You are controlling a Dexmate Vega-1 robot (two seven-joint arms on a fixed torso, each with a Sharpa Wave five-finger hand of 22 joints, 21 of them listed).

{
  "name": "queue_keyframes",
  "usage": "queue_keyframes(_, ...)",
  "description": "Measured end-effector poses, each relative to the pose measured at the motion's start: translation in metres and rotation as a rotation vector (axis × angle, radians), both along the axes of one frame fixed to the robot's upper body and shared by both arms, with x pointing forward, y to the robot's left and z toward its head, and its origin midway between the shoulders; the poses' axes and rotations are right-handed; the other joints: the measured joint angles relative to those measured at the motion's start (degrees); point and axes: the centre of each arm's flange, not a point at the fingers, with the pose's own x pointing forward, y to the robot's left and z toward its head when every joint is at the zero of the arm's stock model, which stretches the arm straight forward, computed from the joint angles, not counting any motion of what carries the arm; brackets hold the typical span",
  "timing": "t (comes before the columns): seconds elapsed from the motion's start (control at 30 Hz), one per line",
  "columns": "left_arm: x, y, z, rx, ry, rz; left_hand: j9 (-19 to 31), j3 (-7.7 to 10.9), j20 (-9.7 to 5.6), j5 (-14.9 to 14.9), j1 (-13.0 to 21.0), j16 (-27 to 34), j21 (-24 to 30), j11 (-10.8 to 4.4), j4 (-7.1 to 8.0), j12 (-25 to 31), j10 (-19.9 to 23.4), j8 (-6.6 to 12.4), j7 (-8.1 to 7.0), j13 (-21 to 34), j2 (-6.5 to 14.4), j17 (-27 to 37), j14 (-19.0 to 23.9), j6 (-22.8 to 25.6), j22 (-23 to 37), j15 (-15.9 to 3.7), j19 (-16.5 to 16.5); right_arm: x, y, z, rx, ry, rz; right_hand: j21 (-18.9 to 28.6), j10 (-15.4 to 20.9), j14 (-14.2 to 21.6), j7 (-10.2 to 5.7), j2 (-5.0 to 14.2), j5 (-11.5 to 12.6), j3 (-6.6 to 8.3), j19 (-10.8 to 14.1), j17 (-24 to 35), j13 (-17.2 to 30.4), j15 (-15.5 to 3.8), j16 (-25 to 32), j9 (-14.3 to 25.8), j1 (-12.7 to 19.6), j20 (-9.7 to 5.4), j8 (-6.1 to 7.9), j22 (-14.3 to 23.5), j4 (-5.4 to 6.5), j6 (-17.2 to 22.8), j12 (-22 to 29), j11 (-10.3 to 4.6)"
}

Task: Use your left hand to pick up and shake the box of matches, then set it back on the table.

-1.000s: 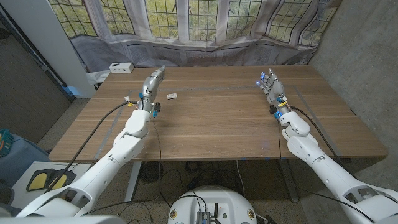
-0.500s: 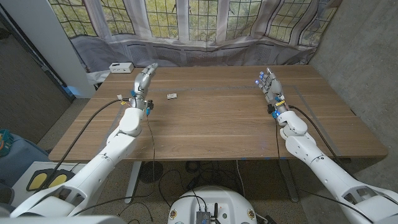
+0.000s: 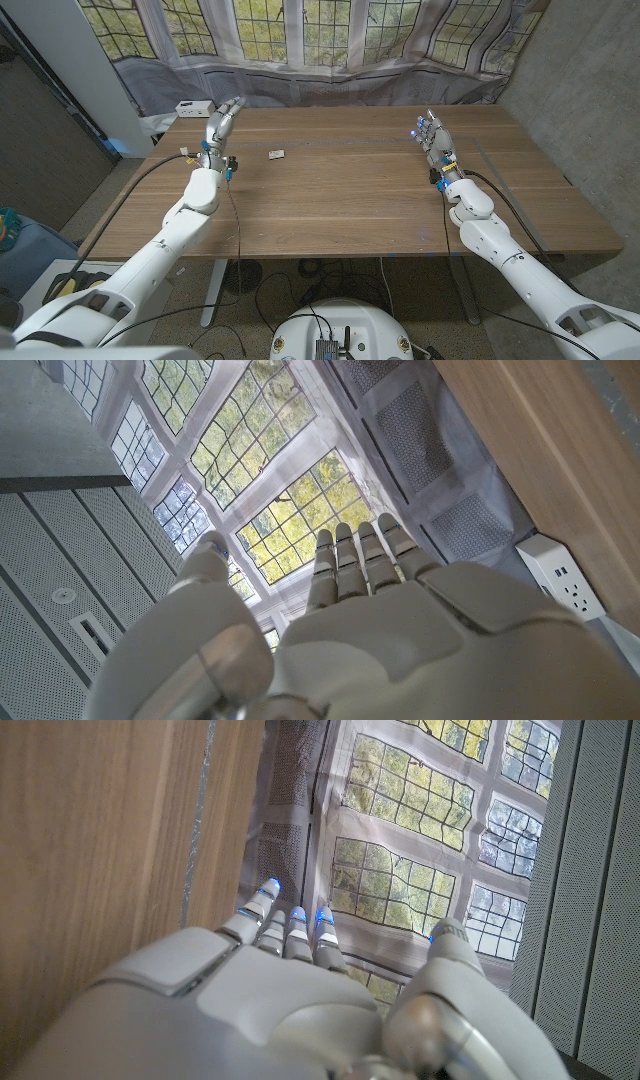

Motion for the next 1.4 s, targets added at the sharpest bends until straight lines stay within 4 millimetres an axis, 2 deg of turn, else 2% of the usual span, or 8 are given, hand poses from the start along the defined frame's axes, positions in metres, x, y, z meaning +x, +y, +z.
queue_keyframes(0.27,0.002,0.004,0.0,0.01,0.032,0.078,0.0,1.33,0.45,0.0,3.1,0.0,-0.8,-0.75,-1.33,0.0,2.0,0.0,-0.33,0.0,1.1,0.0,0.9,1.8,0.0,-0.53,0.5,-0.003,0.002,-0.002,-0.003,0.002,0.002,-0.3,0.1,0.0,-0.22,0.0,0.0,0.0,0.1,0.0,0.0,0.0,0.0,0.0,0.0,0.1,0.0,0.0,0.0,0.2,0.0,0.11)
queue_keyframes(0.47,-0.005,-0.003,0.006,0.049,0.045,0.132,0.0,2.12,2.52,0.3,5.0,-0.7,-2.2,-2.06,-2.12,0.0,3.3,0.0,-1.1,0.0,1.1,0.0,1.3,2.6,0.3,-0.94,-0.5,-0.004,0.001,-0.004,-0.003,0.01,0.0,-0.3,0.1,0.0,-0.22,0.0,0.0,0.0,0.1,0.0,0.0,0.0,0.0,0.0,0.0,0.09,0.0,0.0,0.0,0.2,0.0,0.11)
queue_keyframes(0.53,-0.006,-0.004,0.006,0.06,0.051,0.152,0.3,2.22,2.52,0.3,5.8,-0.7,-2.4,-2.03,-2.22,0.0,3.9,0.0,-0.67,0.0,1.1,0.0,1.3,3.2,0.3,-0.94,-0.5,-0.004,0.0,-0.005,-0.003,0.011,0.0,-0.3,0.1,0.2,-0.22,0.0,0.0,0.0,0.1,0.0,0.0,0.22,0.0,0.0,0.0,0.09,0.0,0.0,0.0,0.2,0.0,0.11)
queue_keyframes(0.87,-0.011,-0.014,0.011,0.124,0.074,0.256,0.3,3.58,2.68,0.3,8.7,-0.7,-3.1,-3.29,-2.61,0.0,5.7,0.0,-1.35,0.0,0.6,0.0,1.9,4.8,0.3,-2.04,-0.3,-0.005,-0.005,-0.008,-0.001,0.016,0.004,-0.3,0.1,0.3,-0.53,0.0,0.0,0.0,0.1,0.0,0.0,0.31,0.0,0.0,0.0,0.09,-0.24,0.0,0.0,-0.1,0.0,0.11)
queue_keyframes(0.97,-0.012,-0.017,0.013,0.139,0.076,0.268,0.3,4.14,2.68,0.3,10.6,-0.9,-3.6,-3.73,-2.95,0.0,5.9,0.0,-1.54,0.0,0.4,0.0,1.7,5.0,0.3,-2.37,-0.3,-0.004,-0.006,-0.009,0.0,0.019,0.007,-0.3,0.1,0.3,-0.53,0.0,0.0,0.0,0.1,0.0,0.0,0.31,0.0,0.0,0.0,0.09,-0.24,0.0,0.0,-0.1,0.0,0.11)
queue_keyframes(1.13,-0.015,-0.022,0.017,0.17,0.084,0.305,0.3,5.33,2.99,0.3,15.0,-1.0,-4.4,-5.38,-3.25,-0.3,5.7,-0.44,-2.58,0.3,-0.6,0.0,1.6,4.6,0.1,-3.52,0.0,-0.002,-0.008,-0.009,0.002,0.018,0.014,-0.3,0.1,0.3,-0.53,0.0,0.0,0.0,0.1,0.0,0.0,0.31,0.0,0.0,0.0,0.09,-0.24,0.0,0.0,-0.1,0.0,0.11)
queue_keyframes(1.2,-0.016,-0.023,0.018,0.18,0.085,0.317,0.3,5.6,2.99,0.3,16.0,-1.2,-4.4,-5.4,-3.17,-0.6,5.7,-0.44,-3.0,0.3,-1.3,0.0,1.6,4.1,0.1,-3.53,0.0,-0.001,-0.008,-0.009,0.001,0.018,0.015,-0.3,0.1,0.3,-0.75,0.0,0.0,0.0,-0.1,0.0,0.0,0.31,0.0,0.0,0.0,0.3,-0.24,0.0,0.0,-0.3,0.0,0.11)
queue_keyframes(1.4,-0.02,-0.026,0.023,0.202,0.089,0.349,0.3,6.93,2.82,0.3,21.9,-1.2,-5.4,-7.01,-3.28,-1.1,6.1,-0.44,-3.91,0.3,-3.2,0.0,1.9,3.9,0.1,-4.46,0.8,0.0,-0.008,-0.008,0.001,0.016,0.022,-0.3,0.1,0.3,-0.83,0.0,0.0,0.0,-0.1,0.0,0.0,0.31,0.0,0.0,0.0,0.3,-0.46,0.0,0.0,-0.4,0.0,0.11)
